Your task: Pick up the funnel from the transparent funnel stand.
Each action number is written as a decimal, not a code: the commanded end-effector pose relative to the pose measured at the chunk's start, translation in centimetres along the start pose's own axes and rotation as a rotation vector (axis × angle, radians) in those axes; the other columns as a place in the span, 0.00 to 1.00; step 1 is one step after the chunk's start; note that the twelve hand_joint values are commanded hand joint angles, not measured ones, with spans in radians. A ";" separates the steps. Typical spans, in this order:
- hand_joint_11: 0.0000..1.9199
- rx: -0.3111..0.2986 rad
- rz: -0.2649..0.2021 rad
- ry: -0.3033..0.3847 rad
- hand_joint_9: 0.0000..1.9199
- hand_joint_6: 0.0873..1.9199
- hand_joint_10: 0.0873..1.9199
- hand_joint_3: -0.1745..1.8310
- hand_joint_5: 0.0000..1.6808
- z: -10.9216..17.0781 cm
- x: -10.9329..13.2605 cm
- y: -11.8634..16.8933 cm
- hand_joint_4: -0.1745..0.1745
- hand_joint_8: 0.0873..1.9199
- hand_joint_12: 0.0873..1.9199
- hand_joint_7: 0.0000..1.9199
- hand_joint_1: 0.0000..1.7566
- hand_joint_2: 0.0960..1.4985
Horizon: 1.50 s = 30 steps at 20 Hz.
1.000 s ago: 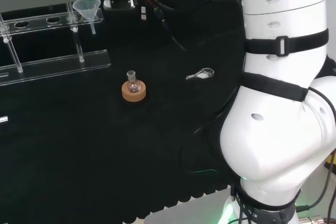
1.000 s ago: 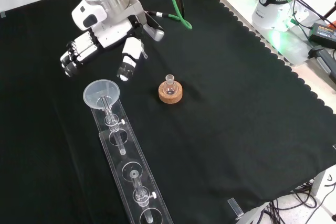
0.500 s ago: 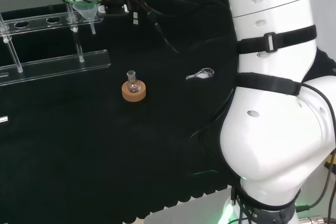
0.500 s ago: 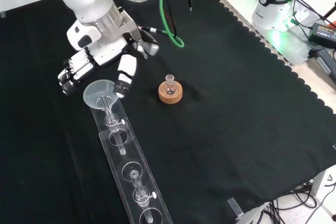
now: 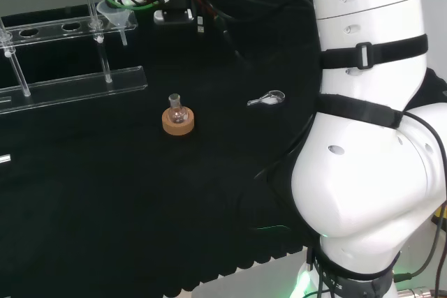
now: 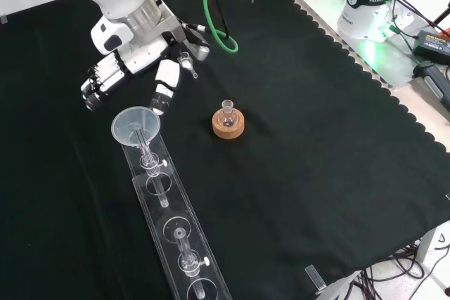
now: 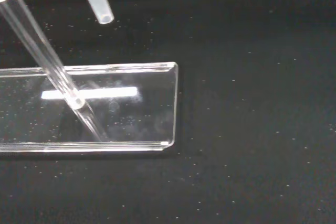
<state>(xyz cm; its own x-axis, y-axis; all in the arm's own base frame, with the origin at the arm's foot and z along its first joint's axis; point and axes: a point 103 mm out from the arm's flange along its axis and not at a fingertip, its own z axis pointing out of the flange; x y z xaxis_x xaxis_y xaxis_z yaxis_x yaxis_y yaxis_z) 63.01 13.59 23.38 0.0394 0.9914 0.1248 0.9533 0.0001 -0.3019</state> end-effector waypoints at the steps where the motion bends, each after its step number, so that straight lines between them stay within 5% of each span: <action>1: 0.00 0.005 0.007 -0.034 0.00 0.00 0.00 0.11 0.00 1.1 3.8 1.0 0.78 0.00 0.51 0.00 0.00 0.53; 2: 0.00 0.006 0.002 -0.035 0.00 0.00 0.00 0.11 0.00 1.5 5.2 1.1 0.78 0.00 0.51 0.00 0.00 0.53; 3: 0.00 0.011 -0.009 0.011 0.00 0.00 0.00 0.11 0.00 1.0 2.1 0.4 0.78 0.00 0.51 0.00 0.00 0.53; 5: 0.00 0.021 -0.003 0.011 0.00 0.00 0.00 0.11 0.00 0.8 0.6 0.1 0.77 0.00 0.51 0.00 0.00 0.53; 17: 0.00 0.014 0.000 -0.008 0.00 0.00 0.00 0.11 0.00 1.0 0.6 -0.2 0.76 0.00 0.52 0.00 0.00 0.54; 24: 0.00 0.012 -0.028 -0.013 0.00 0.00 0.00 0.11 0.00 1.2 1.4 0.0 0.76 0.00 0.54 0.00 0.00 0.54; 30: 0.00 -0.035 -0.100 0.020 0.00 0.00 0.00 0.11 0.00 4.1 5.4 0.7 0.75 0.00 0.55 0.00 0.00 0.54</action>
<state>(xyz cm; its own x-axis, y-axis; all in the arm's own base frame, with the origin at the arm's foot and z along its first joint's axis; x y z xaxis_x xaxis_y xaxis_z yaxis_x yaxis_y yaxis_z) 62.99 16.68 21.76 -0.0096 0.9914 0.1309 0.9556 0.0476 -0.2907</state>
